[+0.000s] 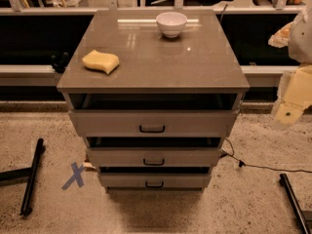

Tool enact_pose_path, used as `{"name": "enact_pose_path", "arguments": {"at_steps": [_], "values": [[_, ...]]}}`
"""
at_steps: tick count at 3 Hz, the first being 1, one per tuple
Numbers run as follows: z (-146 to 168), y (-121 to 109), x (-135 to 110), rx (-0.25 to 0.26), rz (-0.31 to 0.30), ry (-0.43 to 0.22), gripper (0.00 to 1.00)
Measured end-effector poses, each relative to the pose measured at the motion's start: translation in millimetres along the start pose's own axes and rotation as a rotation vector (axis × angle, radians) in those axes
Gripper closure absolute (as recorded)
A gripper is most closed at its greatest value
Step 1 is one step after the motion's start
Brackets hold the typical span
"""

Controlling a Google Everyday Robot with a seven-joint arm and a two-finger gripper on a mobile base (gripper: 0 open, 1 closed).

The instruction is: Open bottom drawer

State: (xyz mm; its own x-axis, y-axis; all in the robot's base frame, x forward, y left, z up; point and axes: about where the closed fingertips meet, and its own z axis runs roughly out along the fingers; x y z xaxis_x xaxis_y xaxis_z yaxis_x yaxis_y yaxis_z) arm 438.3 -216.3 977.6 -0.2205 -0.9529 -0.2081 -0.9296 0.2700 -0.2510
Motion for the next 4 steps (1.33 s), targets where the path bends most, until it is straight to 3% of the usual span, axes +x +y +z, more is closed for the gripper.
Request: {"name": "enact_pose_path", "arguments": {"at_steps": [1, 2, 3, 4], "values": [[2.4, -0.8, -0.7, 0.007, -0.004, -0.015, 0.0], [45.1, 7.7, -5.2, -0.037, -0.052, -0.089, 0.0], [121.5, 16.3, -10.1, -0.094, -0.088, -0.201, 0.0], [209.7, 25.1, -8.8, -0.152, -0.064, -0.299, 0.0]]}}
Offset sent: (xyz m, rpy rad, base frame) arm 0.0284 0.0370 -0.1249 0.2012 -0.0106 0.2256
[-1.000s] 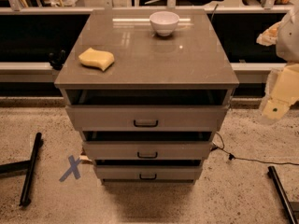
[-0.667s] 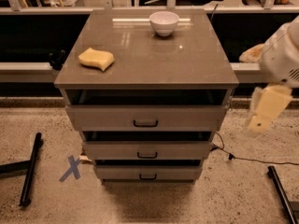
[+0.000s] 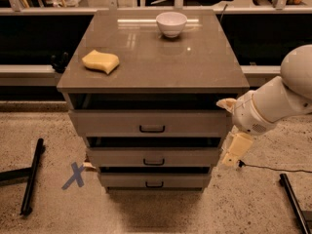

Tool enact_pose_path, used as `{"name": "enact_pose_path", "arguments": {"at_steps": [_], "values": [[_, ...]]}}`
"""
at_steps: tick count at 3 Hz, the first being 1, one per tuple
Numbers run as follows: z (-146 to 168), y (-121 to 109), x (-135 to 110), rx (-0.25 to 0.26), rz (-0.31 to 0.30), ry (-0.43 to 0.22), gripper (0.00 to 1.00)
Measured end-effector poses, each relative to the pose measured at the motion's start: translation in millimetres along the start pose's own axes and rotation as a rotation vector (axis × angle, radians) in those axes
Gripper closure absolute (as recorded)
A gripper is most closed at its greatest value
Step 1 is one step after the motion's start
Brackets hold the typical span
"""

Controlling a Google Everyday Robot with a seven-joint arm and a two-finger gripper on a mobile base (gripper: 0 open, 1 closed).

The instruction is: Open bottom drawer

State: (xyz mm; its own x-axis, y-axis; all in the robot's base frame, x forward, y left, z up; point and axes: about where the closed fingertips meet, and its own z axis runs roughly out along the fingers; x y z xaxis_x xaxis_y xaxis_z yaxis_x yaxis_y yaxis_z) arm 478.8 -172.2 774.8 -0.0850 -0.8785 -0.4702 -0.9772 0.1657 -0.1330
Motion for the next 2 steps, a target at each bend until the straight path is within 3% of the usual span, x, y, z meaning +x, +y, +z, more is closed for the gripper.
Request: {"name": "enact_pose_path", "arguments": {"at_steps": [1, 2], "values": [[2.8, 1.1, 2.3, -0.002, -0.003, 0.002, 0.0], [51.4, 18.4, 57.4, -0.031, -0.063, 0.052, 0.0]]}}
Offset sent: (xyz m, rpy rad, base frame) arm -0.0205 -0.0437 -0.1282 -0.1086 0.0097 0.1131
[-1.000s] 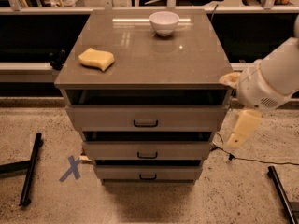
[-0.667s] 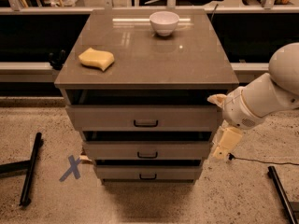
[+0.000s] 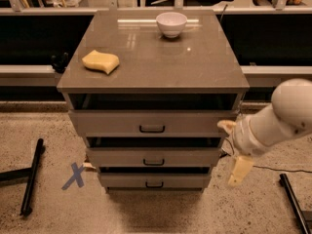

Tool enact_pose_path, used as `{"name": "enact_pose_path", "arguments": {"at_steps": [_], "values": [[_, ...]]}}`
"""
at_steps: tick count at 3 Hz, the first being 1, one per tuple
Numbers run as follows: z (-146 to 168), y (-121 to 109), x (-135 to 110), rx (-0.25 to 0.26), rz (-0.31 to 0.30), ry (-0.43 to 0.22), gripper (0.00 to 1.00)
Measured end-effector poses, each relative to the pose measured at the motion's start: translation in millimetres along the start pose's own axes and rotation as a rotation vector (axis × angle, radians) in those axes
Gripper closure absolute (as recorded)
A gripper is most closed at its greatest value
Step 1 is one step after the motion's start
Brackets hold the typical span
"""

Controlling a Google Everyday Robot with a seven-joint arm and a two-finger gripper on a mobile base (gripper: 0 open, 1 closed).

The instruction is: Open bottom drawer

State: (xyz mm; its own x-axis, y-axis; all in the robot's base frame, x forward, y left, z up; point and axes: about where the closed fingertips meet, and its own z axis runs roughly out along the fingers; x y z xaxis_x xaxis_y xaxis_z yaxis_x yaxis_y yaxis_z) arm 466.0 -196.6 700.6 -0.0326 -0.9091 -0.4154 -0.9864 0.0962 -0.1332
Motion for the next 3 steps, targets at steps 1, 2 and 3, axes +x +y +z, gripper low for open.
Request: {"name": "enact_pose_path", "arguments": {"at_steps": [1, 2, 3], "values": [[40.6, 13.3, 40.9, -0.016, -0.032, 0.033, 0.0], [109.3, 24.9, 95.3, -0.02, -0.044, 0.057, 0.0], [110.7, 25.3, 95.6, -0.022, -0.045, 0.057, 0.0]]}}
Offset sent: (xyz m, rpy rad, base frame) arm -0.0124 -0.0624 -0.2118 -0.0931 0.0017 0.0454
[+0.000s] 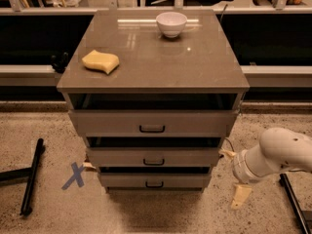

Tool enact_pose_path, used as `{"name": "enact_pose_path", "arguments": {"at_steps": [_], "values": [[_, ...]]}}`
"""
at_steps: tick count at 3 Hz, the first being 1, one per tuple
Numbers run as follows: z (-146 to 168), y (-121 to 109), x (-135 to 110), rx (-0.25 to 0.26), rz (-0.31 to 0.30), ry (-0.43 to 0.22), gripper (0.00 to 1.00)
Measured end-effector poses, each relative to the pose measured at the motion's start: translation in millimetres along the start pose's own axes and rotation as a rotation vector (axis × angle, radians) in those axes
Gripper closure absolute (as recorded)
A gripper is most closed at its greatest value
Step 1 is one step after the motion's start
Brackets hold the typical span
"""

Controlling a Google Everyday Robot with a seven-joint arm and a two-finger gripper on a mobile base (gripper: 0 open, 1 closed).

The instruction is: Open bottom drawer

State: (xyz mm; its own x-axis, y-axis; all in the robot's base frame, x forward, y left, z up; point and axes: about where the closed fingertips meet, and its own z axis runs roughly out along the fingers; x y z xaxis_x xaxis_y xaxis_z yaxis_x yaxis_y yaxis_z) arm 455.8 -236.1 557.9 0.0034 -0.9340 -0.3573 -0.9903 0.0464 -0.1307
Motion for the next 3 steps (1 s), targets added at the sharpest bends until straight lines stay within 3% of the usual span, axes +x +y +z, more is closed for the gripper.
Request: {"name": "enact_pose_path", "arguments": {"at_steps": [1, 3], "values": [[34.4, 2.5, 10.0, -0.003, -0.016, 0.031, 0.0], [155.9, 6.1, 48.2, -0.06, -0.054, 0.005, 0.0]]}}
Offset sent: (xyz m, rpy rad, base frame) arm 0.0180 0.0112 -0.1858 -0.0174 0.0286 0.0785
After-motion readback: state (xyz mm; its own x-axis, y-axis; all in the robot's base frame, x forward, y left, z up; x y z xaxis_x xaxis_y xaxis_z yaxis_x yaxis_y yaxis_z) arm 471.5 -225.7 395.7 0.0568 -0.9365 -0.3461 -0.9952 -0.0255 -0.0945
